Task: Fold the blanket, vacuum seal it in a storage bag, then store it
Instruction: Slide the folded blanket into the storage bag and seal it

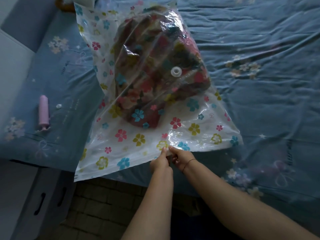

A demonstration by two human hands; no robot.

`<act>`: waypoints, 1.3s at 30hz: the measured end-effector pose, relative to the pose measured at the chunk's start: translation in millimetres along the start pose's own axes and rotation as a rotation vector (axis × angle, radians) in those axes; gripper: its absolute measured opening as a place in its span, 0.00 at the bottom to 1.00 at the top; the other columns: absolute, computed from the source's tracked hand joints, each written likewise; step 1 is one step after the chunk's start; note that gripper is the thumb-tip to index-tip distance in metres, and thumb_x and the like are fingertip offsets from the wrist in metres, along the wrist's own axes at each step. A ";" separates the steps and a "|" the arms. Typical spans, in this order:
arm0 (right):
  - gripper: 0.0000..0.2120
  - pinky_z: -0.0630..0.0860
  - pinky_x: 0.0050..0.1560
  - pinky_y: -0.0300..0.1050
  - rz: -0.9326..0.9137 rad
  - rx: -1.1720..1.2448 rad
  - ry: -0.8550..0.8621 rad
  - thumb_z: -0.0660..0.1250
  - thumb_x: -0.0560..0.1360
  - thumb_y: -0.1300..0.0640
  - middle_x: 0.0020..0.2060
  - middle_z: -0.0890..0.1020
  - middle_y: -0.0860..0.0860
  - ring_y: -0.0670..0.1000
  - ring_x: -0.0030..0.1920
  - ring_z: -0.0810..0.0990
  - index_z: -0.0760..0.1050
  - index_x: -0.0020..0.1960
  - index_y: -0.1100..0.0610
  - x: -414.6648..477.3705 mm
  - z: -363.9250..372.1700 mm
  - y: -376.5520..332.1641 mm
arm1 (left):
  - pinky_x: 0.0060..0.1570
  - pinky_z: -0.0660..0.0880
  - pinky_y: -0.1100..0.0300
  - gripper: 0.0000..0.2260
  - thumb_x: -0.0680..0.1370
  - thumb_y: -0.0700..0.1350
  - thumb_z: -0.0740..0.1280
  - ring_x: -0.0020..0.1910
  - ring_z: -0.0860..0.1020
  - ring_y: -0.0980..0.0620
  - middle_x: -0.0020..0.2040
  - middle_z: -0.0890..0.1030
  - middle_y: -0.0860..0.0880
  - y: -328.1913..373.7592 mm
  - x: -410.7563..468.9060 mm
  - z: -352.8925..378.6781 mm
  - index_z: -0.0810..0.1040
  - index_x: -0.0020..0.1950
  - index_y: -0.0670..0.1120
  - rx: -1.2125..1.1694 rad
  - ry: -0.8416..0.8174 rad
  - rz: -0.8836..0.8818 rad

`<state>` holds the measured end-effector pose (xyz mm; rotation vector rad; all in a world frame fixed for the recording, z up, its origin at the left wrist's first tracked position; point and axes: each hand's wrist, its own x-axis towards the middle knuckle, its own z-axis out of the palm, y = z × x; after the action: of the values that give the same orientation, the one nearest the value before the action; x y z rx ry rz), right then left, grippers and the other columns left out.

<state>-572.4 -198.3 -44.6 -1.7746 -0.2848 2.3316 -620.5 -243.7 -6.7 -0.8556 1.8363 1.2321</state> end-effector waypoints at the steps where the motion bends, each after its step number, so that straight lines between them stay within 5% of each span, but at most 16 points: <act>1: 0.07 0.67 0.20 0.32 0.008 -0.013 0.020 0.73 0.71 0.61 0.32 0.76 0.53 0.45 0.26 0.70 0.75 0.43 0.62 0.8 -3.4 -3.8 | 0.38 0.77 0.59 0.11 0.72 0.44 0.76 0.33 0.75 0.53 0.37 0.78 0.47 1.8 1.5 -1.3 0.76 0.43 0.41 -0.015 -0.006 -0.011; 5: 0.07 0.60 0.15 0.30 -0.019 -0.011 0.040 0.70 0.74 0.61 0.29 0.69 0.51 0.41 0.17 0.66 0.74 0.39 0.61 2.1 -26.7 -24.6 | 0.30 0.73 0.62 0.11 0.72 0.43 0.76 0.30 0.74 0.54 0.35 0.78 0.47 5.6 9.7 -7.6 0.77 0.42 0.39 -0.019 0.008 -0.044; 10: 0.08 0.62 0.17 0.30 -0.049 -0.016 0.088 0.70 0.74 0.62 0.22 0.70 0.49 0.41 0.17 0.65 0.74 0.37 0.60 2.8 -55.1 -40.9 | 0.31 0.74 0.62 0.14 0.72 0.44 0.76 0.34 0.77 0.52 0.39 0.79 0.46 -0.1 13.0 -7.1 0.78 0.50 0.37 0.003 0.024 -0.063; 14: 0.07 0.65 0.22 0.32 -0.058 -0.028 0.041 0.70 0.74 0.61 0.27 0.70 0.49 0.44 0.27 0.65 0.75 0.38 0.60 5.5 -61.1 -42.6 | 0.51 0.80 0.50 0.23 0.72 0.47 0.76 0.54 0.81 0.41 0.55 0.81 0.40 -6.3 6.9 5.7 0.76 0.60 0.35 -0.072 0.113 -0.071; 19: 0.05 0.72 0.29 0.34 -0.020 0.023 -0.007 0.70 0.73 0.61 0.34 0.77 0.52 0.46 0.32 0.73 0.77 0.42 0.62 1.8 -57.2 -47.8 | 0.45 0.80 0.51 0.24 0.69 0.52 0.77 0.48 0.82 0.43 0.51 0.82 0.42 -20.8 -22.2 44.3 0.79 0.56 0.38 -0.153 -0.162 -0.161; 22: 0.08 0.78 0.42 0.43 -0.009 0.050 -0.024 0.72 0.72 0.60 0.37 0.82 0.56 0.52 0.40 0.81 0.79 0.46 0.65 3.6 -58.6 -47.1 | 0.49 0.78 0.53 0.17 0.71 0.49 0.76 0.42 0.80 0.46 0.43 0.81 0.43 -31.4 -28.2 60.7 0.78 0.50 0.38 -0.066 -0.148 -0.123; 26: 0.05 0.76 0.32 0.37 -0.044 0.044 -0.016 0.72 0.72 0.62 0.30 0.80 0.53 0.47 0.29 0.79 0.78 0.41 0.64 3.8 -60.1 -48.8 | 0.44 0.76 0.55 0.11 0.73 0.45 0.75 0.35 0.77 0.50 0.37 0.78 0.46 -32.7 -29.4 66.3 0.76 0.43 0.40 0.018 -0.051 -0.063; 35: 0.10 0.62 0.18 0.31 -0.083 0.043 0.116 0.71 0.73 0.62 0.21 0.71 0.48 0.42 0.19 0.67 0.72 0.36 0.58 14.0 -91.8 -79.9 | 0.30 0.73 0.67 0.09 0.73 0.39 0.74 0.32 0.75 0.55 0.37 0.78 0.47 -18.6 -15.6 53.8 0.78 0.48 0.37 -0.015 -0.040 -0.077; 39: 0.08 0.63 0.18 0.30 -0.087 0.046 0.117 0.70 0.73 0.62 0.28 0.71 0.49 0.41 0.18 0.68 0.72 0.38 0.57 16.2 -119.8 -92.4 | 0.32 0.74 0.66 0.11 0.73 0.41 0.75 0.33 0.76 0.55 0.40 0.78 0.46 -24.9 -8.1 52.7 0.78 0.51 0.37 -0.002 -0.027 -0.076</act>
<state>-457.4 -101.0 -66.0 -1.8309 -0.2819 2.1484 -584.1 -200.9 -24.1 -0.8979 1.7656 1.1920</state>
